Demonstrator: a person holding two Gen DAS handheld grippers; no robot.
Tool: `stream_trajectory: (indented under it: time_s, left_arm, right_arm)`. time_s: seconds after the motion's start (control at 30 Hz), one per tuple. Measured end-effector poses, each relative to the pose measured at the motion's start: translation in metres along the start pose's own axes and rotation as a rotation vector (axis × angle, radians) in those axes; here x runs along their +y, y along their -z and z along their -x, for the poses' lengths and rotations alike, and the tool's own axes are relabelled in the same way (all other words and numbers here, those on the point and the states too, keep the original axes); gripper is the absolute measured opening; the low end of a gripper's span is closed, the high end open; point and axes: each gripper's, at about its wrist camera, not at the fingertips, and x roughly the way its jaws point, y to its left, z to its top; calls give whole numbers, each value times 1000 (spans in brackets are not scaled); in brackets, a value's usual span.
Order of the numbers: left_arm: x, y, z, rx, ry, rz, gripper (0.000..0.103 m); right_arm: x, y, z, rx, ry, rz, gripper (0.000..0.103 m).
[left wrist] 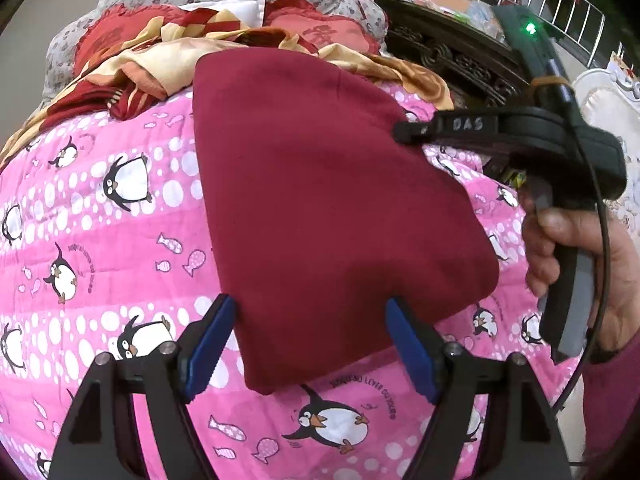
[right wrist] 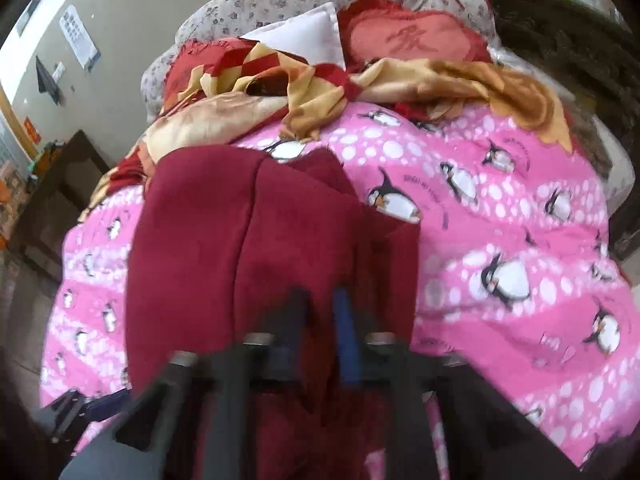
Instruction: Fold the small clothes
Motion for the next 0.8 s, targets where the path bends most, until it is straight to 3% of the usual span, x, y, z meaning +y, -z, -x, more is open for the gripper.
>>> stream_trajectory:
  time_s: [0.1, 0.13, 0.2, 0.4, 0.57, 0.67, 0.73, 0.8]
  left_arm:
    - [-1, -1, -4, 3, -10, -2, 81]
    - [-1, -1, -5, 6, -11, -1, 81]
    - [-1, -1, -6, 7, -15, 2, 81]
    - [5, -1, -13, 30, -21, 22, 81]
    - [5, 0, -14, 27, -23, 23, 81]
    - [6, 0, -14, 27, -21, 23, 81]
    - [6, -1, -13, 33, -9, 22, 81]
    - [9, -3, -9, 36, 10, 22, 81]
  right_arm:
    - [-3, -4, 1, -36, 62, 32, 6]
    - [-4, -2, -9, -21, 108, 53, 6]
    - [-7, 1, -21, 7, 115, 54, 6]
    - [-6, 2, 23, -53, 85, -15, 8]
    - [19, 17, 54, -90, -17, 44, 22]
    - [28, 33, 38, -31, -3, 108, 22]
    - [23, 48, 13, 16, 109, 157, 22]
    - [10, 56, 9, -7, 98, 120, 22]
